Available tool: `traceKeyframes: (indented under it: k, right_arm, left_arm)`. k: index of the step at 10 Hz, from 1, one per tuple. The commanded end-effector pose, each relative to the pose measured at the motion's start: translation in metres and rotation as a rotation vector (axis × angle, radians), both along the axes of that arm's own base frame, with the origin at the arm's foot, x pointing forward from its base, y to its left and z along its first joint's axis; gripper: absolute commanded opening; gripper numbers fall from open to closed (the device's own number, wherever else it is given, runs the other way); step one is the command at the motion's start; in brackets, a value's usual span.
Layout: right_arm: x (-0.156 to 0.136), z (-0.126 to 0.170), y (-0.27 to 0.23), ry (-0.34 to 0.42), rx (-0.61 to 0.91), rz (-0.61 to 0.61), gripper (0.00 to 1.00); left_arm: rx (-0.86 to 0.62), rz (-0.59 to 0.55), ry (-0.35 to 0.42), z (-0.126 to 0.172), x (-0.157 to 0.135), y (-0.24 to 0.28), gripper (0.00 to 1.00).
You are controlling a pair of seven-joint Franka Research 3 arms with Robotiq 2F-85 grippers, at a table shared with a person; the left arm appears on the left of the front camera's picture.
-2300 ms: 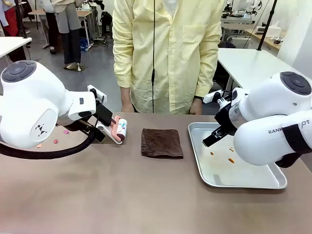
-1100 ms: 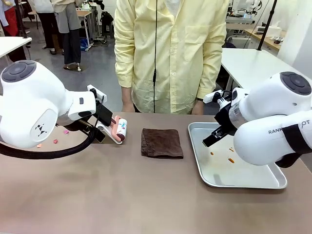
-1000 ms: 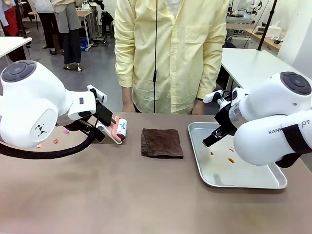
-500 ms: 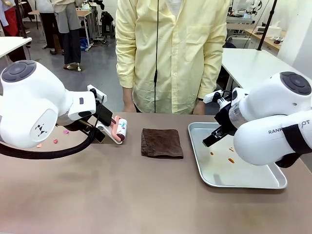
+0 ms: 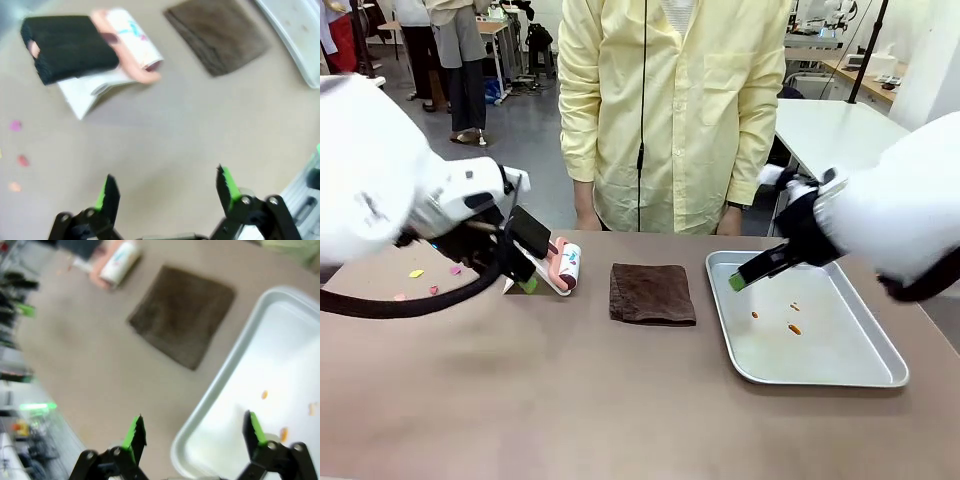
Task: Clean the surface of the table.
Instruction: Hold the Lint Roller with your left hand and the towel with your right hand.
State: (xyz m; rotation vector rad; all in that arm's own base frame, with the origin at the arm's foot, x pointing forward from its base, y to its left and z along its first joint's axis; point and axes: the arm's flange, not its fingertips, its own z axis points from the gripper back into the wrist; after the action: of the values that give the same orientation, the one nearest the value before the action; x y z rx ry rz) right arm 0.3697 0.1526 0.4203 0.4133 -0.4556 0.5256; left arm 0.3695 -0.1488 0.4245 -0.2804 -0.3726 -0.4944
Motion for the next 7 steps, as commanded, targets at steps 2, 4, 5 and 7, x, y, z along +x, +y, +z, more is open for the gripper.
traceKeyframes:
  k: [2, 4, 5, 7]
  right_arm:
    - [-0.001, 0.030, -0.085, 0.284, 0.302, -0.175, 1.00]
    - [0.005, 0.032, -0.128, 0.381, 0.507, -0.180, 1.00]
    - [0.008, 0.029, -0.159, 0.400, 0.626, -0.228, 1.00]
    - [0.004, 0.015, -0.226, 0.395, 0.876, -0.360, 1.00]
  left_arm:
    - [-0.411, 0.026, 0.116, 0.054, -0.009, 0.061, 1.00]
    - [-0.603, 0.076, 0.129, 0.062, -0.012, 0.103, 1.00]
    - [-0.666, 0.149, 0.098, 0.059, -0.015, 0.128, 1.00]
    - [-0.760, 0.305, 0.039, 0.037, -0.026, 0.188, 1.00]
